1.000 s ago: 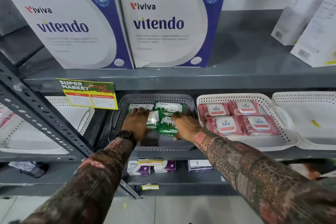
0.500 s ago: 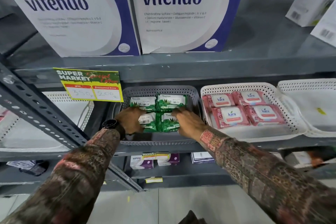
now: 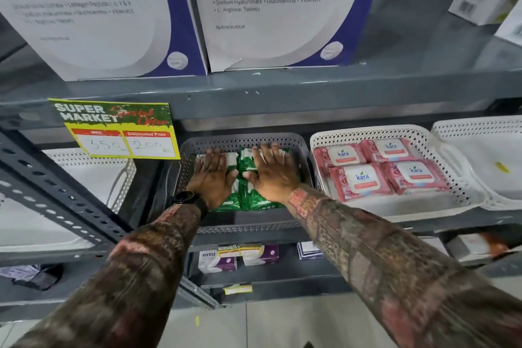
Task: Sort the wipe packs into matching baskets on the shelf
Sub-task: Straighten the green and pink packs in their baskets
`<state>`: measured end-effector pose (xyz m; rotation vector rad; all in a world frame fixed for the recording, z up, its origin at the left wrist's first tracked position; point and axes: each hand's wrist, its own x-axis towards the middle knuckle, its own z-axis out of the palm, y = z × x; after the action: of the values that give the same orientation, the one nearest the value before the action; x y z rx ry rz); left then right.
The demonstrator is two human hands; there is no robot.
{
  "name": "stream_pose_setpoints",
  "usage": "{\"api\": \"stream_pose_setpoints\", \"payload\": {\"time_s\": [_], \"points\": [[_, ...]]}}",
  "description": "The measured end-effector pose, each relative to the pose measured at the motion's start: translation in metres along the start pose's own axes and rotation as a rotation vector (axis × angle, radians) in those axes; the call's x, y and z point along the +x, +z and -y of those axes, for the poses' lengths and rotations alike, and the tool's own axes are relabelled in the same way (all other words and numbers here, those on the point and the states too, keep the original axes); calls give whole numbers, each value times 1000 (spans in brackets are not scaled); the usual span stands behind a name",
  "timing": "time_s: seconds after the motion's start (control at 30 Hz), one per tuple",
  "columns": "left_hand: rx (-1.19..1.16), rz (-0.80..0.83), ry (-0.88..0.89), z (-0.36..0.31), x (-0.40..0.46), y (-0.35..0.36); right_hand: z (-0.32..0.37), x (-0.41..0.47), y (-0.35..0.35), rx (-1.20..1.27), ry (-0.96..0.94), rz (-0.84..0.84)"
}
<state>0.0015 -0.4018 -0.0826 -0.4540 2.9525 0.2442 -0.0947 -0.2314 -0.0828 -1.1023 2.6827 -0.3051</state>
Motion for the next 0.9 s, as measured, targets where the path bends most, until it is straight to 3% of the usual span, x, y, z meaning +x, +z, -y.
{"api": "stream_pose_setpoints", "payload": {"time_s": [0.23, 0.5, 0.6, 0.7, 0.8, 0.9], "points": [[52, -30, -31, 2, 9, 24, -4, 8, 28, -88, 9, 53], [35, 64, -63, 2, 14, 11, -4, 8, 15, -6, -1, 127], [33, 40, -50, -8, 14, -7, -17, -9, -10, 90, -95, -10], [-27, -183, -6, -52, 8, -30, -47, -37, -44, 203, -172, -261], [-138, -366, 116, -126, 5, -51, -101, -65, -77, 254, -88, -354], [-177, -368, 280, -201, 9, -48, -167, -100, -99, 243, 47, -352]]}}
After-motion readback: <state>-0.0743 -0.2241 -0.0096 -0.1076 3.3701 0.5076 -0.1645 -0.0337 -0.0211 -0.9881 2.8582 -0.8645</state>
